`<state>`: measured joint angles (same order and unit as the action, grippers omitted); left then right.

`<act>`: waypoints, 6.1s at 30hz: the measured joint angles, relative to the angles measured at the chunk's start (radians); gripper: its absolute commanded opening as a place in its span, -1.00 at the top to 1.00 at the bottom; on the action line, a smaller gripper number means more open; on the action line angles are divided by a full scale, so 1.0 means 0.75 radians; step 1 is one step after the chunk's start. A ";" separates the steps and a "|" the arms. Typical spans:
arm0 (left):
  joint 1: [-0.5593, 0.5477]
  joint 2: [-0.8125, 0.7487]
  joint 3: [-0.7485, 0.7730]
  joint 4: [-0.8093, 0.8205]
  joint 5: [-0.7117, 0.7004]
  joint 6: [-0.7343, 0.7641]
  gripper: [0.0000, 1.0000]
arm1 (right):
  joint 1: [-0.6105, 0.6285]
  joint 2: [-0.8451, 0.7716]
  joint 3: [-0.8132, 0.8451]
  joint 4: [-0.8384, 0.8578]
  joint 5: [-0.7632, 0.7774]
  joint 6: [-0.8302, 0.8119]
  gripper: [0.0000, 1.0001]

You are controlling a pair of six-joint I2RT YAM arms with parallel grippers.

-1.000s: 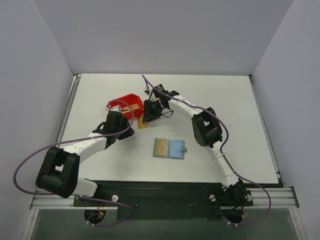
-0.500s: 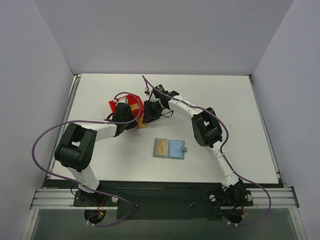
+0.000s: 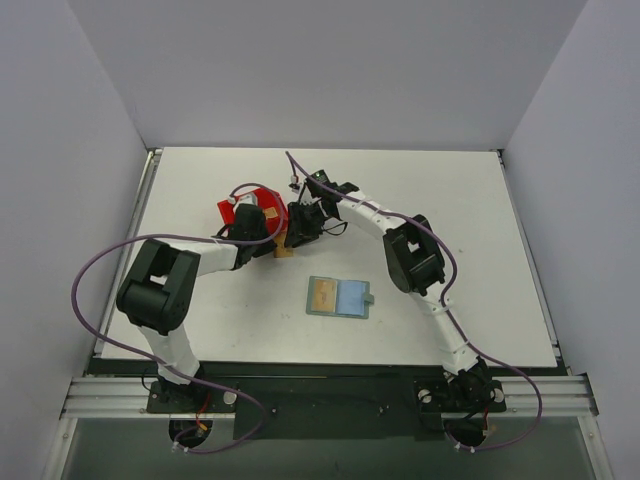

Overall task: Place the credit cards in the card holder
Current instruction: Move the credit card to the corner of the board.

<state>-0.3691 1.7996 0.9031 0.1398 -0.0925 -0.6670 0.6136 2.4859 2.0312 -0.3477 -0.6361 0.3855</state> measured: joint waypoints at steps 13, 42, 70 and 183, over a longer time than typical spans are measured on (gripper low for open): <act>-0.003 -0.008 -0.067 0.119 0.026 -0.004 0.63 | -0.004 -0.036 -0.096 0.065 -0.050 0.044 0.48; -0.410 -0.812 -0.689 -0.204 -0.060 -0.260 0.37 | 0.229 -0.470 -0.859 0.347 -0.049 0.147 0.54; -0.108 -0.743 -0.485 -0.422 -0.115 -0.141 0.37 | 0.010 -0.123 -0.230 0.153 0.136 0.115 0.88; -0.261 -0.924 -0.756 -0.270 -0.034 -0.339 0.44 | 0.242 -0.362 -0.822 0.535 -0.174 0.184 1.00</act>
<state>-0.5648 1.1069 0.3363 -0.0624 -0.1181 -0.9215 0.7948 2.2143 1.4143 0.0532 -0.7670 0.5232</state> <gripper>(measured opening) 0.280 0.001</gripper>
